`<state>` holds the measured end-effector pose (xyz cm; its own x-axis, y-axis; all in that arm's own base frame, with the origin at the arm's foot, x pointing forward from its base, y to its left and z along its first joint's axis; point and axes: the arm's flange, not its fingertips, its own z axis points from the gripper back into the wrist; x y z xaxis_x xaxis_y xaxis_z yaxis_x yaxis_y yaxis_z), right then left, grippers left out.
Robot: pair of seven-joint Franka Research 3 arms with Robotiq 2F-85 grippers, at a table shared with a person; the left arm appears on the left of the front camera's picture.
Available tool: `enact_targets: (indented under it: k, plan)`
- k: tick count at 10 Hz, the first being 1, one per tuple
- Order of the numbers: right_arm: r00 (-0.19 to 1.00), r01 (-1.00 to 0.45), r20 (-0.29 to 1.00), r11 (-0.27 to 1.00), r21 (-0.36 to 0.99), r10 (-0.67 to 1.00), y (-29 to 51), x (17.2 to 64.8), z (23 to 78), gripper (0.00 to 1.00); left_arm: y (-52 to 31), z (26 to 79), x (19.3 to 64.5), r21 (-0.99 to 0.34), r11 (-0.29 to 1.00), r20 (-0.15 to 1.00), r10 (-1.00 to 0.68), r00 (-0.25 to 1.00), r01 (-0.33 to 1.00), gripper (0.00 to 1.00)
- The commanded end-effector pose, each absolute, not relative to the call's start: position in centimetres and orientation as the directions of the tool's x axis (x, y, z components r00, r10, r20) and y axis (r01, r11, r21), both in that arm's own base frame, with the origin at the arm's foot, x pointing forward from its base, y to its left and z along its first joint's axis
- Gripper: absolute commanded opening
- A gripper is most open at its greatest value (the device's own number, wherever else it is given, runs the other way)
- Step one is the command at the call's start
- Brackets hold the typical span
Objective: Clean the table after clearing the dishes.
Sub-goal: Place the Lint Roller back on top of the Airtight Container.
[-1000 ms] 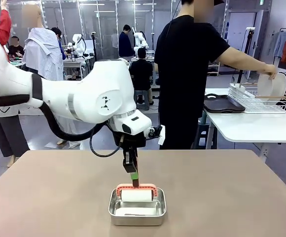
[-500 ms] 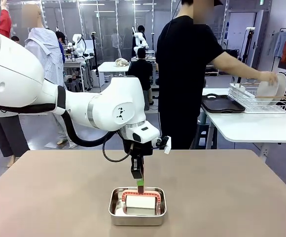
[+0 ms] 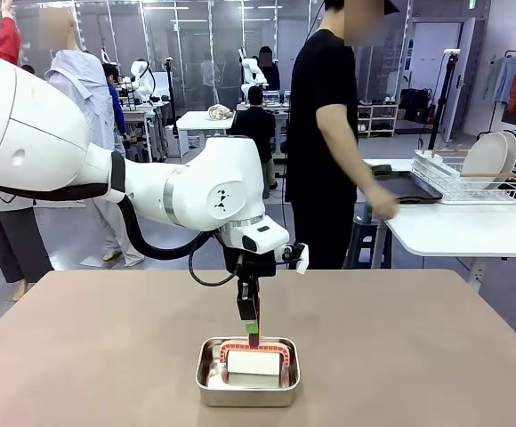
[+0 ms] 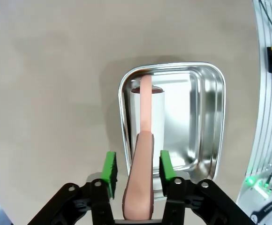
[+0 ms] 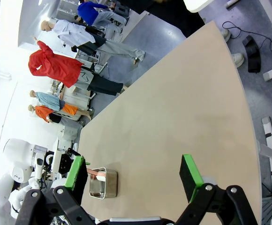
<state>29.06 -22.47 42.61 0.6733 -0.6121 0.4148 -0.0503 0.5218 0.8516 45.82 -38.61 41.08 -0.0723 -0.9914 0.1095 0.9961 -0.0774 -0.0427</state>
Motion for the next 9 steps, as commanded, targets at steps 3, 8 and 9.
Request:
enact_targets:
  k: [3,8,9]
  plan:
    - [0.669,-0.059,0.418,0.518,0.854,-0.614,-22.3,29.0,42.6,1.00,-38.3,41.5,46.0,-0.049,-0.055,0.078,-0.996,-0.051,0.997,1.00]
    - [0.669,-0.059,0.418,0.518,0.854,-0.614,-22.3,29.0,42.6,1.00,-37.2,41.8,45.6,-0.022,-0.002,0.144,-0.990,0.001,1.000,1.00]
    - [0.669,-0.059,0.418,0.518,0.854,-0.614,-22.3,29.0,42.6,1.00,-38.3,41.5,46.2,-0.037,-0.063,0.110,-0.992,-0.059,0.997,1.00]
